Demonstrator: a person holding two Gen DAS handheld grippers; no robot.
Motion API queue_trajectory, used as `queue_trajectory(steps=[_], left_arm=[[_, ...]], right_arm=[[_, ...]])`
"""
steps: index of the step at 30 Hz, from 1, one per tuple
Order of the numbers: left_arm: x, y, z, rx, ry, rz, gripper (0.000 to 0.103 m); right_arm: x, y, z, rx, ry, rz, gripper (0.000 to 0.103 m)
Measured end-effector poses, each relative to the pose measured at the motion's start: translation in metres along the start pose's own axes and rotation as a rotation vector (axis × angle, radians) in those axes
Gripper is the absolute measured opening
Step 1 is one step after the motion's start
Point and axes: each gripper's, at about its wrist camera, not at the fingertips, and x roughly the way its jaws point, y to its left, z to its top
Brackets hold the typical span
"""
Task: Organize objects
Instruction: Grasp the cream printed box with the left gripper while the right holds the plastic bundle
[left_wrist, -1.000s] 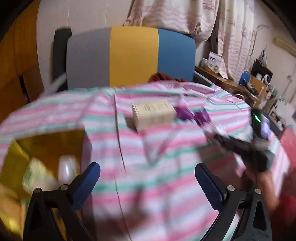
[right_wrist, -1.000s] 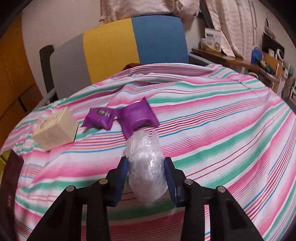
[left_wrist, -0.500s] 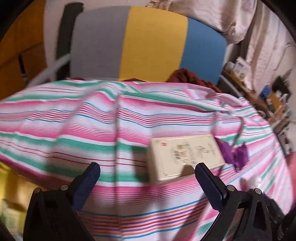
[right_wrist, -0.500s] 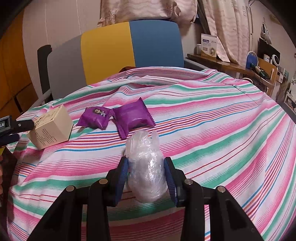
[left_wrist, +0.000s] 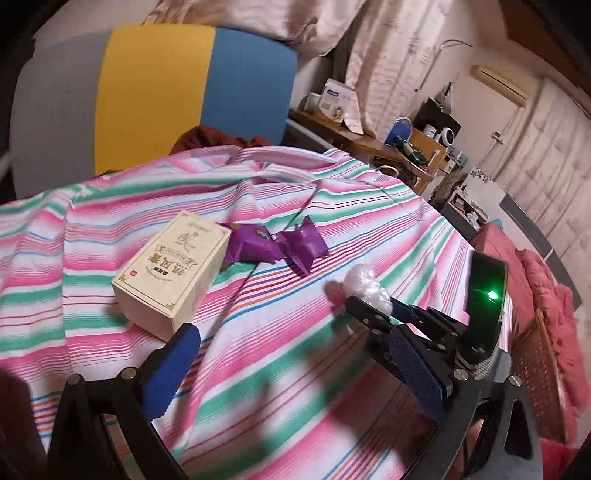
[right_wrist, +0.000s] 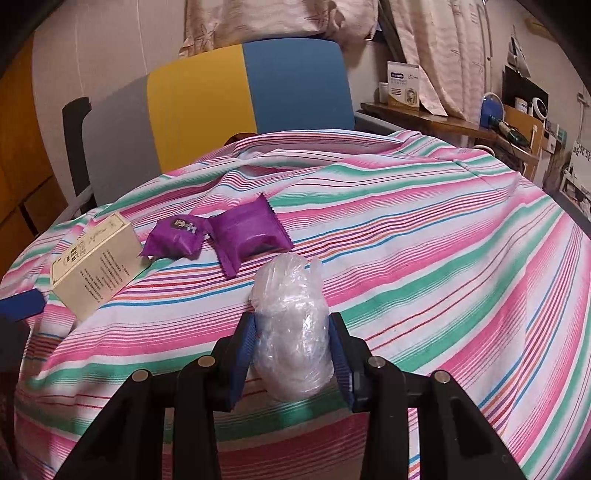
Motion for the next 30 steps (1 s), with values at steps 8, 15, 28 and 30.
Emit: queue_trajectory(steps=[8, 15, 28, 30], left_arm=[[-0.003, 0.015, 0.017, 0.026, -0.098, 0.348, 0.103], [0.033, 0.027, 0.031, 0.016, -0.045, 0.369, 0.103], [0.05, 0.028, 0.013, 0.037, -0.145, 0.437, 0.085], [0.058, 0.031, 0.011, 0.06, -0.105, 0.458, 0.069]], right_arm=[[0.0, 0.001, 0.0, -0.003, -0.001, 0.0, 0.04], [-0.001, 0.002, -0.001, -0.008, -0.005, -0.006, 0.04], [-0.001, 0.009, 0.0, -0.048, -0.01, -0.037, 0.04], [-0.001, 0.009, -0.001, -0.052, -0.01, -0.041, 0.04]])
